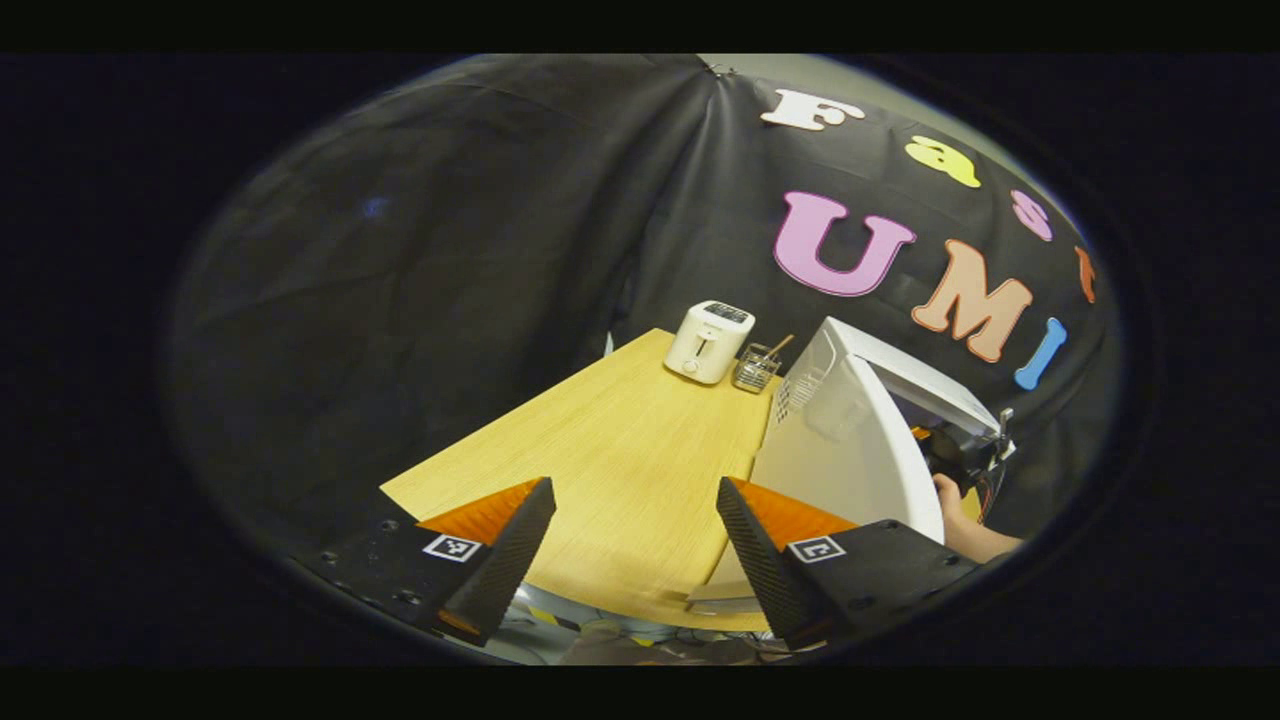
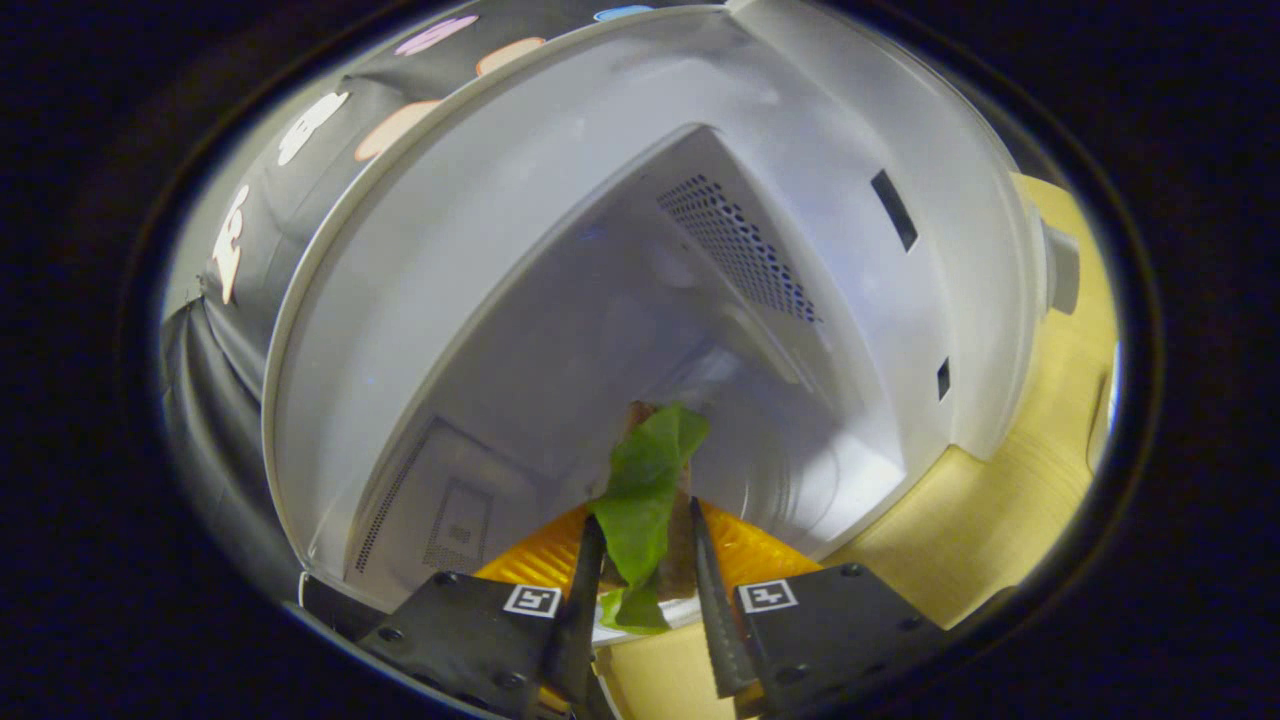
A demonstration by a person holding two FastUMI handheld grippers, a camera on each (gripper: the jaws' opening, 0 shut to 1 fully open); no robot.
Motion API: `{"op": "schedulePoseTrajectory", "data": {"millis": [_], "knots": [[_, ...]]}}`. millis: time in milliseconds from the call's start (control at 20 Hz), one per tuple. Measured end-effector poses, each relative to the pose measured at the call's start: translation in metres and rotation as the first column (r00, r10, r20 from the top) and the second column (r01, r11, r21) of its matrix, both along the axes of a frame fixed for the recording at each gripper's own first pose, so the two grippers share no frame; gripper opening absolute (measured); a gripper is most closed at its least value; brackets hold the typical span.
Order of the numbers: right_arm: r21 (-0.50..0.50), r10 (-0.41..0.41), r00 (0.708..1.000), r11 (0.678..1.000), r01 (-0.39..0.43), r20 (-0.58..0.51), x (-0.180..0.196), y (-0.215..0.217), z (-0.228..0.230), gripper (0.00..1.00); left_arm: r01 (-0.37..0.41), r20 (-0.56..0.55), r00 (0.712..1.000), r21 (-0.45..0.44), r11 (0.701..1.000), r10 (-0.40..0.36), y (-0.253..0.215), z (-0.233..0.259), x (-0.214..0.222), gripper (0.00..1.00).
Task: Open the microwave oven with the left hand, put the food in, and close the microwave oven.
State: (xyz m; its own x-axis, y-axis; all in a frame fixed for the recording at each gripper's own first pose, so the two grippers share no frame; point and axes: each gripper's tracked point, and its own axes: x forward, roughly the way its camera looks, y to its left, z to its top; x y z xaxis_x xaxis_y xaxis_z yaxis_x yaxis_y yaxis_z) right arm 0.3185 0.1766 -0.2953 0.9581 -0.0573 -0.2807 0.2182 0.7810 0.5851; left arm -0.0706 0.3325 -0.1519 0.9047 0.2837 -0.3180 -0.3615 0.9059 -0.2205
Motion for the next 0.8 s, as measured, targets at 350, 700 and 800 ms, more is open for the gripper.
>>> {"op": "schedulePoseTrajectory", "data": {"millis": [350,700,800], "knots": [[-0.152,-0.002,1.000,0.988,0.001,-0.005,-0.030,-0.015,0.011,0.99,0.029,-0.012,1.000,-0.021,0.999,-0.029,-0.001,-0.008,0.002,0.95],[-0.299,0.037,0.999,0.954,-0.035,0.004,-0.107,-0.027,0.042,0.90,0.046,-0.017,0.999,0.012,0.999,-0.046,0.002,-0.010,0.005,0.95],[-0.329,0.039,0.999,0.944,-0.035,0.005,-0.134,-0.030,0.050,0.99,0.055,-0.020,0.998,0.016,0.998,-0.055,0.002,-0.013,0.007,0.95]]}}
